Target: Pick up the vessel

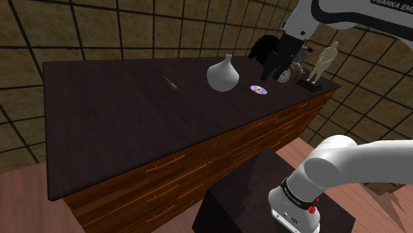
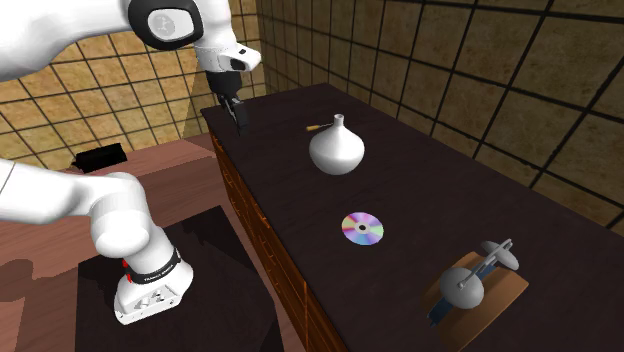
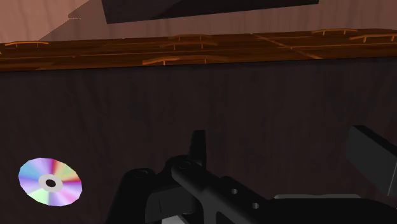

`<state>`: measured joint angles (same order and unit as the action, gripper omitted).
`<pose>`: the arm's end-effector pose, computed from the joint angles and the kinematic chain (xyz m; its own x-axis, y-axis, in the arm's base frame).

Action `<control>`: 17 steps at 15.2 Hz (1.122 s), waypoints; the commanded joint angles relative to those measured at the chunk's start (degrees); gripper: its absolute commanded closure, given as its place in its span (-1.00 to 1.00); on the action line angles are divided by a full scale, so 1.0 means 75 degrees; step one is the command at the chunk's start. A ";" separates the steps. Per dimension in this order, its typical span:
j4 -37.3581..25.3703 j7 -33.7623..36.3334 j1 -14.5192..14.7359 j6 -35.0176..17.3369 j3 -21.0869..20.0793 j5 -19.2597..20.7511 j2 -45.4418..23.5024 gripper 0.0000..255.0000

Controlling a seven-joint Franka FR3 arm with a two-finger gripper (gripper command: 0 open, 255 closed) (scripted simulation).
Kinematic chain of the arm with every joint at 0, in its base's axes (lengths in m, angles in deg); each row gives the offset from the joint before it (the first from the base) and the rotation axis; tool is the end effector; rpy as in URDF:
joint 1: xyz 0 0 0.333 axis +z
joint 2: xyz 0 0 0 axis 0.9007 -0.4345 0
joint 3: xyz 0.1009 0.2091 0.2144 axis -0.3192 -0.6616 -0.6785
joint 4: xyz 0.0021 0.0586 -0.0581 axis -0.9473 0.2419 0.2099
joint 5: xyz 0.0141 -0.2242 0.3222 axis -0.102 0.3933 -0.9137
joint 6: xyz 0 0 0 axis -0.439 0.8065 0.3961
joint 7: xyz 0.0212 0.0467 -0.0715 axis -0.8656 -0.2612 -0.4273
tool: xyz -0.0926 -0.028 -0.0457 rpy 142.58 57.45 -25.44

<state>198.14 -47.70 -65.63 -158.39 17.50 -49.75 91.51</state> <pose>0.3121 -0.0073 0.6183 0.9977 -0.0274 0.0612 -0.0228 -0.9969 -0.0752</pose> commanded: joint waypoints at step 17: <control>-0.3815 -0.0368 -0.0169 -0.1057 0.0282 0.0396 -0.4599 -1.00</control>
<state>172.12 -50.45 -66.87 -166.20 19.57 -46.88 59.56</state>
